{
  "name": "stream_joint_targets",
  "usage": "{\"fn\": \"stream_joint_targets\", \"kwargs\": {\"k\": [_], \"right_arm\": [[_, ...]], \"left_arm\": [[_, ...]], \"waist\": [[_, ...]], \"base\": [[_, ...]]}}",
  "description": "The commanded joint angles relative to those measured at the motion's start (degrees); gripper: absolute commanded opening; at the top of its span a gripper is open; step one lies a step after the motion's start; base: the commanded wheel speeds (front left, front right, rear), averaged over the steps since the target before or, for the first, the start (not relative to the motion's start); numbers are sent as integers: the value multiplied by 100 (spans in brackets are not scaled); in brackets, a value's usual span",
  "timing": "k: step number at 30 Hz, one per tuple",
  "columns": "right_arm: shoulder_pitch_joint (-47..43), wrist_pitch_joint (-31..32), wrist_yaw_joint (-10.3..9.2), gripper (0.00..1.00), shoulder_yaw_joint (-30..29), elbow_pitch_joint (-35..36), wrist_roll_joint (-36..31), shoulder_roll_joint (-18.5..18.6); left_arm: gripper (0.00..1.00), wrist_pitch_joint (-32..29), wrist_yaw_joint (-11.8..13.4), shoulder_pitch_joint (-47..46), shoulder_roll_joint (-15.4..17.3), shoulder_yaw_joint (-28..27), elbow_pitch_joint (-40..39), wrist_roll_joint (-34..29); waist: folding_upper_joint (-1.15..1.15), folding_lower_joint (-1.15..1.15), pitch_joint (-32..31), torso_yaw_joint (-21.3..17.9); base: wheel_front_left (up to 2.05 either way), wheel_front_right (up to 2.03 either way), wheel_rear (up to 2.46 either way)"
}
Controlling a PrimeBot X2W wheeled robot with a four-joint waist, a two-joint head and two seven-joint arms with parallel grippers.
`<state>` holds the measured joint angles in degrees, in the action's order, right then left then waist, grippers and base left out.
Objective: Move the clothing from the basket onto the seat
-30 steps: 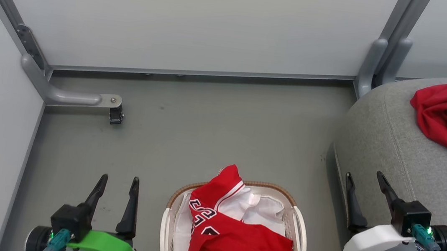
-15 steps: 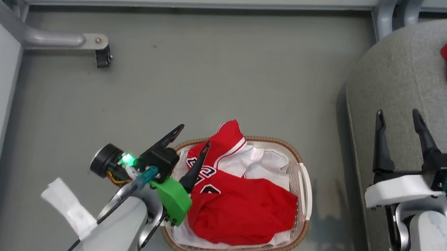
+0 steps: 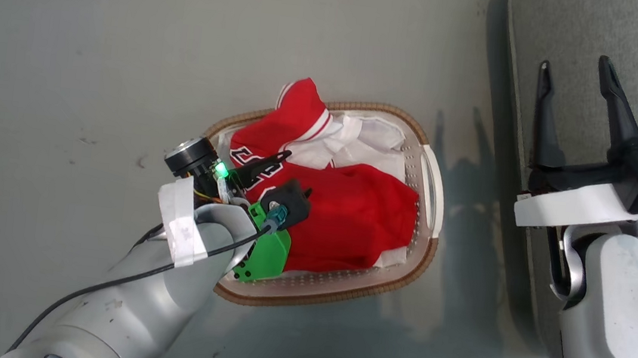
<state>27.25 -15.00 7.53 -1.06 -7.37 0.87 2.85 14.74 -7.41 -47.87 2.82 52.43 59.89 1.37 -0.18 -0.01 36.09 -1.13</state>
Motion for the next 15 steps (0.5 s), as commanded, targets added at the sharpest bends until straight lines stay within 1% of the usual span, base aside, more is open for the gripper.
{"fn": "stream_joint_targets", "kwargs": {"k": [1, 6, 15], "right_arm": [[115, -28, -8, 100, 92, 43, 25, 8], [236, -28, -8, 100, 338, 140, 144, 10], [359, -28, -8, 100, 537, 282, 331, 9]], "left_arm": [[100, -18, -14, -189, 40, 86, 149, 7], [100, -169, -14, -650, 28, 440, 518, 20], [100, -605, -8, -1078, 26, 595, 871, 272]], "waist": [[18, 1, 1017, -511], [18, 1, 1371, -642], [18, 1, 1751, -831]], "base": [[0, 0, 0], [0, 0, 0], [0, 0, 0]]}}
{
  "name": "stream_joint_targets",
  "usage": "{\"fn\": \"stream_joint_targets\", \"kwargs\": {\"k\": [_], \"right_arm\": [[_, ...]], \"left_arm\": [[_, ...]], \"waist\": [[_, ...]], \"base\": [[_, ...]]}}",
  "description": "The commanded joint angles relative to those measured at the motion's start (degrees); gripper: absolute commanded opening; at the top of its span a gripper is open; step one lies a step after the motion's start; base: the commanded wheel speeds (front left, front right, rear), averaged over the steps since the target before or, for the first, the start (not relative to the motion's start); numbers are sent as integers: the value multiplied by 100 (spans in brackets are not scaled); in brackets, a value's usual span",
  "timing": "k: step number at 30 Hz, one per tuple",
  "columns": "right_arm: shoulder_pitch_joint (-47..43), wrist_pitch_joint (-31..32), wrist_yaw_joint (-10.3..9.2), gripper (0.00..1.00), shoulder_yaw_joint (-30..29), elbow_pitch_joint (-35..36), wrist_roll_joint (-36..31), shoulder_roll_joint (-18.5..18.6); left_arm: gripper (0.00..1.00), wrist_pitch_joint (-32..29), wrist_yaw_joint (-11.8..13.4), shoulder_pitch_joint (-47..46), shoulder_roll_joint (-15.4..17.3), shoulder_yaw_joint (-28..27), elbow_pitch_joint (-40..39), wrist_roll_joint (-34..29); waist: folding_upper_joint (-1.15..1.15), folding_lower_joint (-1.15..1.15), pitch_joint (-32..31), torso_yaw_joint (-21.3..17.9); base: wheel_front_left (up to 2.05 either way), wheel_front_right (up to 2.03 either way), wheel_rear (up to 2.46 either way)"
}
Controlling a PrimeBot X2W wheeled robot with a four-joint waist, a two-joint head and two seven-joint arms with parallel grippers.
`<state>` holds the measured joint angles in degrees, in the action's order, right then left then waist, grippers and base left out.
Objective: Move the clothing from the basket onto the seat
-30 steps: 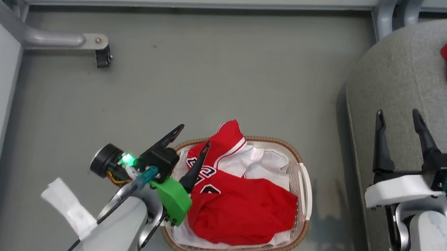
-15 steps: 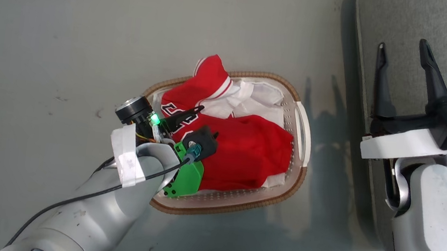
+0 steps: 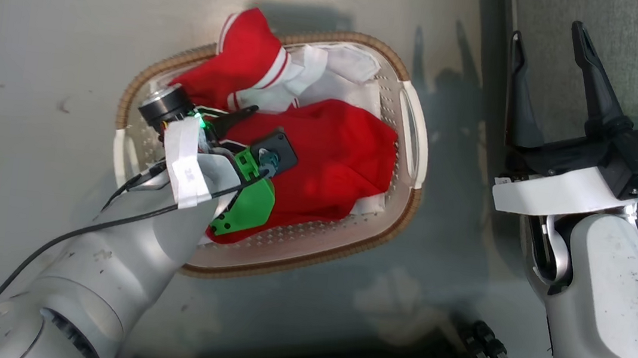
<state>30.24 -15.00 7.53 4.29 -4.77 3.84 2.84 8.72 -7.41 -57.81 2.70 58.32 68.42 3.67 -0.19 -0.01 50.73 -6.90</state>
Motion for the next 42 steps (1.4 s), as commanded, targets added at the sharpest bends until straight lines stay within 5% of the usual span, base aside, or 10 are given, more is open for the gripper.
{"fn": "stream_joint_targets", "kwargs": {"k": [1, 6, 8, 10, 22, 35, 42], "right_arm": [[75, -28, -8, 100, 10, 38, 48, 11], [112, -28, -8, 100, 24, 71, 133, 10], [113, -28, -8, 100, 26, 63, 150, 11], [110, -28, -8, 100, 18, 37, 164, 14], [16, -28, -8, 100, -43, -231, 1, 14], [-632, -28, -8, 100, -280, -762, -304, 15], [-1120, -28, -8, 100, -342, -989, -319, 15]], "left_arm": [[100, -51, 5, -127, 36, 20, 54, 54], [100, -433, -4, -121, 35, 87, 227, 199], [69, -560, -9, -15, 34, 173, 200, 291], [2, -645, -11, 60, 35, 280, 128, 415], [0, -122, -14, 196, 30, 948, -346, 930], [0, 565, -13, 450, 33, 1443, -1292, 1328], [0, 643, 1, 404, 397, 1291, -2131, 1527]], "waist": [[19, 1, 314, -270], [19, 1, 397, -317], [19, 1, 403, -318], [19, 1, 391, -307], [19, 1, -135, -18], [19, 1, -1942, 471], [19, 1, -2997, 599]], "base": [[0, 0, 0], [0, 0, 0], [0, 0, 0], [0, 0, 0], [0, 0, 0], [0, 0, 0], [0, 0, 0]]}}
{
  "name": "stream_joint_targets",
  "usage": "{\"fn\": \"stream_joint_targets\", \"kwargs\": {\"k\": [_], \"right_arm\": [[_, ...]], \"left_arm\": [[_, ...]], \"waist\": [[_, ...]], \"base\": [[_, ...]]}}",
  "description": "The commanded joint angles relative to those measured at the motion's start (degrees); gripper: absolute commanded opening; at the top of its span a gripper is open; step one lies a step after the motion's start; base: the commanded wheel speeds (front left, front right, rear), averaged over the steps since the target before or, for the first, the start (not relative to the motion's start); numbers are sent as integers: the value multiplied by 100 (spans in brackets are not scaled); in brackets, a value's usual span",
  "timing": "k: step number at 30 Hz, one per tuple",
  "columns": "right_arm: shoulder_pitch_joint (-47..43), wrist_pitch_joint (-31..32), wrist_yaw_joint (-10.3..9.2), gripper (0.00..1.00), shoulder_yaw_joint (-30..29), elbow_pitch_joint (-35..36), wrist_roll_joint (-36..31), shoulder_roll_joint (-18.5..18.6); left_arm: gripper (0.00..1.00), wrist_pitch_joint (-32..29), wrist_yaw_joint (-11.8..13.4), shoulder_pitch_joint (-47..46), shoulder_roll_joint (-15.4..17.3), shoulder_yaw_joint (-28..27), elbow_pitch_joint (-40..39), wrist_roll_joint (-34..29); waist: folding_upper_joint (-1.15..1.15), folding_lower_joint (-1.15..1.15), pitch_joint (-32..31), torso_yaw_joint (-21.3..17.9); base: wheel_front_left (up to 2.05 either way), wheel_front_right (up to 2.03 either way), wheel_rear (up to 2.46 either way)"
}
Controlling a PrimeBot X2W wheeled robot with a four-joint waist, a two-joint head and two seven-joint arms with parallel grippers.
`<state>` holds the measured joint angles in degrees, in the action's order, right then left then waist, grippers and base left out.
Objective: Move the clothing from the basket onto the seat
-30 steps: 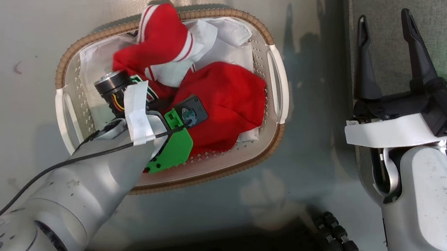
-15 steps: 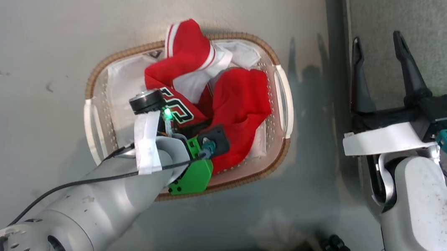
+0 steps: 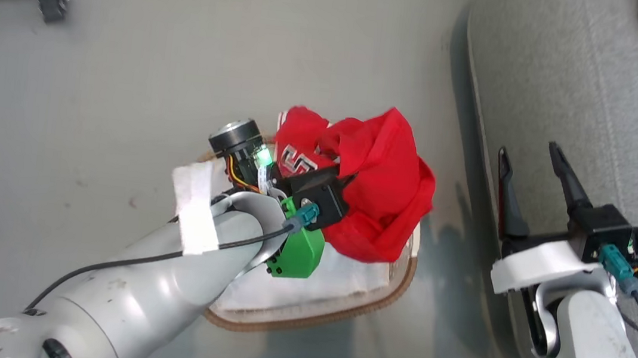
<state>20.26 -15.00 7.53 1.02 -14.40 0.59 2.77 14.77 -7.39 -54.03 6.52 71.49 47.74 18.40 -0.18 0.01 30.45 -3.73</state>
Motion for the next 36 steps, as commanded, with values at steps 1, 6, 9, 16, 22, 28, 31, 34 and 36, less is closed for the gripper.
{"fn": "stream_joint_targets", "kwargs": {"k": [1, 6, 9, 16, 22, 28, 31, 34, 36], "right_arm": [[-178, -28, -8, 100, -12, -44, 19, 22], [-422, -28, -8, 100, 53, -122, 46, 22], [-538, -28, -8, 100, 77, -139, 59, 21], [-676, -28, -8, 100, 257, -221, 116, 20], [-658, -28, -8, 100, 583, -274, 152, 20], [-535, -28, -8, 100, 966, -335, 195, 22], [-443, -28, -8, 100, 1138, -356, 183, 20], [-362, -28, -8, 100, 1301, -395, 190, 21], [-268, -28, -8, 100, 1407, -449, 171, 20]], "left_arm": [[0, 45, 5, 15, 90, -64, -193, 77], [0, 44, 132, -90, 580, -261, -778, 110], [0, -1, 113, -202, 811, -323, -1079, 158], [0, -266, 185, -636, 1321, -622, -1711, 294], [0, -454, 348, -863, 1567, -897, -2085, 467], [0, -531, 497, -948, 1629, -1051, -2300, 574], [0, -553, 514, -962, 1608, -1066, -2398, 615], [0, -557, 530, -965, 1587, -1061, -2537, 640], [0, -552, 533, -948, 1585, -1040, -2655, 649]], "waist": [[18, -1, -1093, 283], [18, -1, -1749, 212], [18, -1, -2039, 167], [18, -1, -2448, 37], [18, -1, -2622, -18], [18, -1, -2774, -21], [18, -1, -2829, -4], [18, -1, -2871, 22], [18, -1, -2896, 49]], "base": [[0, 0, 0], [0, 0, 0], [0, 0, 0], [0, 0, 0], [0, 0, 0], [0, 0, 0], [0, 0, 0], [0, 0, 0], [0, 0, 0]]}}
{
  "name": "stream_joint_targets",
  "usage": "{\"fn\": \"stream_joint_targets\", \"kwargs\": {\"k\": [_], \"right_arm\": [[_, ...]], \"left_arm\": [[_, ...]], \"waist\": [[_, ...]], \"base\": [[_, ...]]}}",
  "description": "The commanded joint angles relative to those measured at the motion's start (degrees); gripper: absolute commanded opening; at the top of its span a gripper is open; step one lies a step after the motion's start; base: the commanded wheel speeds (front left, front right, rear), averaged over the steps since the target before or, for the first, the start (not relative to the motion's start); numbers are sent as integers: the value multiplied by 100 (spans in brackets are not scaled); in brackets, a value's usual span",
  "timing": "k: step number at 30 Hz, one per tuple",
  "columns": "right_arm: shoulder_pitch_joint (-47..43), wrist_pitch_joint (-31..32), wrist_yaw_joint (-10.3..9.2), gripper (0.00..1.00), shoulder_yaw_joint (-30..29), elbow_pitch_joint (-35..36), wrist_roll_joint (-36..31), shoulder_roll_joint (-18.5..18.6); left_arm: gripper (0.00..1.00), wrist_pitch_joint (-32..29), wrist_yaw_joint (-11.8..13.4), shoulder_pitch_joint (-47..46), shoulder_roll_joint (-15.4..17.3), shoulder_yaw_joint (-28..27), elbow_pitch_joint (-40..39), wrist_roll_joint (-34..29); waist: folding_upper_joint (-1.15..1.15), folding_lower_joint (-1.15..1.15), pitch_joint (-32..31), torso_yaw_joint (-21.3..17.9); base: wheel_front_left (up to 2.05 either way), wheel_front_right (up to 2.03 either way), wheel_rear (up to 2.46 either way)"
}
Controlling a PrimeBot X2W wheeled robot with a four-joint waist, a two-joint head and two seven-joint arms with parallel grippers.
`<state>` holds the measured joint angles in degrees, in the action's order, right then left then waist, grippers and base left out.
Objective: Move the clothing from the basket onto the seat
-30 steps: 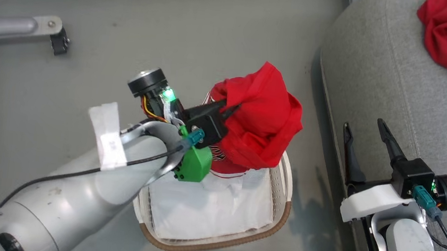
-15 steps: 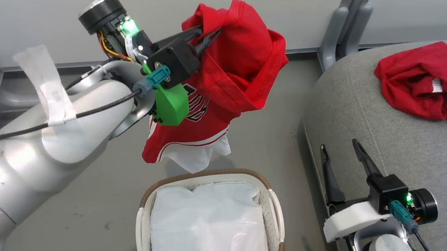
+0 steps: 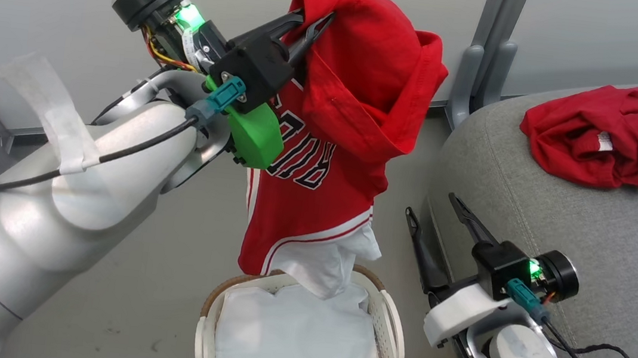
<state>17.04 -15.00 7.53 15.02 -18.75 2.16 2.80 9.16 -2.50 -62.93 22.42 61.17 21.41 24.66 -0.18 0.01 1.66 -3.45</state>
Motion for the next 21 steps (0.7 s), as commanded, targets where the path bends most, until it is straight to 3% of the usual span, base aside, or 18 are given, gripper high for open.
{"fn": "stream_joint_targets", "kwargs": {"k": [1, 14, 21], "right_arm": [[113, -28, -8, 100, 59, -69, -9, 19], [991, -27, -8, 100, 757, -1609, 122, 23], [1461, -27, -8, 100, 2061, -1755, 1073, 422]], "left_arm": [[0, -12, 47, -47, -9, 9, -88, 28], [0, -54, -5, -46, -106, 205, -840, -21], [0, -21, -35, -102, -161, 260, -977, 17]], "waist": [[18, -1, -29, 42], [18, -1, -121, 295], [18, -1, -126, 391]], "base": [[0, 0, 0], [0, 0, 0], [0, 0, 0]]}}
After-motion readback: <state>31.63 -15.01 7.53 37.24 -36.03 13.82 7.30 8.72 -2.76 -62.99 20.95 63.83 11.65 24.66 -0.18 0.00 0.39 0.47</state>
